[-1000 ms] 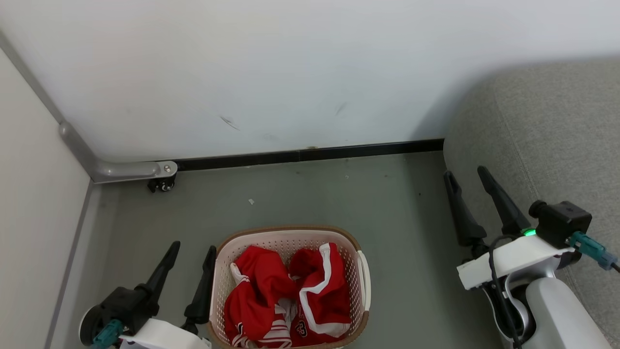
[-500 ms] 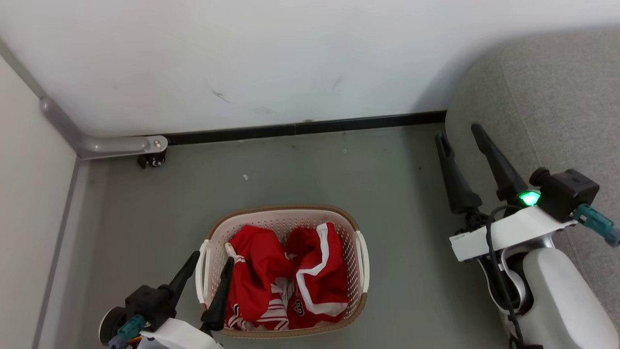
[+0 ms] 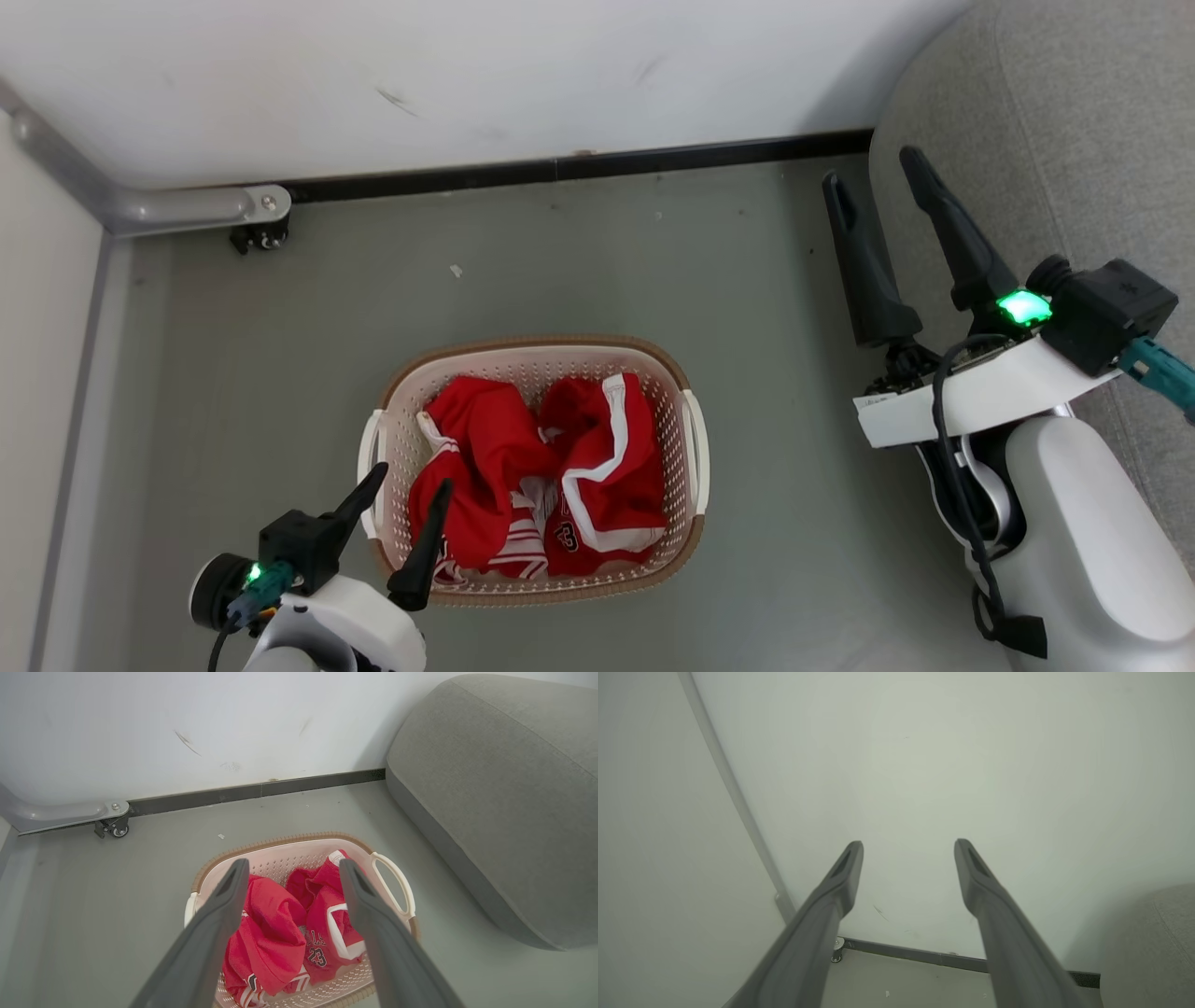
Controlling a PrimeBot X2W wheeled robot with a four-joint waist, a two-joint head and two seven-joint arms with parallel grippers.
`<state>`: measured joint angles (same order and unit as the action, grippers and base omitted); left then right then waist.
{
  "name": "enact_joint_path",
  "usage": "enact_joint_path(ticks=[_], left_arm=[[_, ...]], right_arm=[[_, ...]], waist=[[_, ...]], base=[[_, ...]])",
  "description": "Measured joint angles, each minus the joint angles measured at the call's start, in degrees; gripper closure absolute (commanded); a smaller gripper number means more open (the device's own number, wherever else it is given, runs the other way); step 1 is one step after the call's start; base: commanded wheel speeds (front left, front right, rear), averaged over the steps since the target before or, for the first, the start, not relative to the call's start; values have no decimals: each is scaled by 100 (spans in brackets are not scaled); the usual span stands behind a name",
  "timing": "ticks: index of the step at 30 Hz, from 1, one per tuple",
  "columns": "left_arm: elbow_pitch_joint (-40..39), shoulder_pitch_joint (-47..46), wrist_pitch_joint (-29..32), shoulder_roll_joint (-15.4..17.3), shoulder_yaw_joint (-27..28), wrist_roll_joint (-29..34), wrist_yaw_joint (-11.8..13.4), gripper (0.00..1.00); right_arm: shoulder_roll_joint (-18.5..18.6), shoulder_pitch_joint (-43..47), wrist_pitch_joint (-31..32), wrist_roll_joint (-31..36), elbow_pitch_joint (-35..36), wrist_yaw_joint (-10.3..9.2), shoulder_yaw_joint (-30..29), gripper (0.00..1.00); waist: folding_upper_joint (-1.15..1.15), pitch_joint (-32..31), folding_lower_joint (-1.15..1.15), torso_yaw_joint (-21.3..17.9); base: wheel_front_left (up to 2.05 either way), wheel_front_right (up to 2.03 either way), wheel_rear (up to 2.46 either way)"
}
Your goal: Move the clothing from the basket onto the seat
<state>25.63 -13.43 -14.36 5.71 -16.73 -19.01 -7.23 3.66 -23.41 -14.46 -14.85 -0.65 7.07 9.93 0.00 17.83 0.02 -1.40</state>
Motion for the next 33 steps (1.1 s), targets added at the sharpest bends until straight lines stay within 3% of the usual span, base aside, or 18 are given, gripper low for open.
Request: enact_joint_path(ticks=[33], left_arm=[[1691, -1835, 475, -7, -522, 801, 63, 0]], right_arm=[[9, -1351, -24, 431, 975, 0, 588, 0]], waist=[[0, 1791, -1, -269]], base=[[0, 0, 0]])
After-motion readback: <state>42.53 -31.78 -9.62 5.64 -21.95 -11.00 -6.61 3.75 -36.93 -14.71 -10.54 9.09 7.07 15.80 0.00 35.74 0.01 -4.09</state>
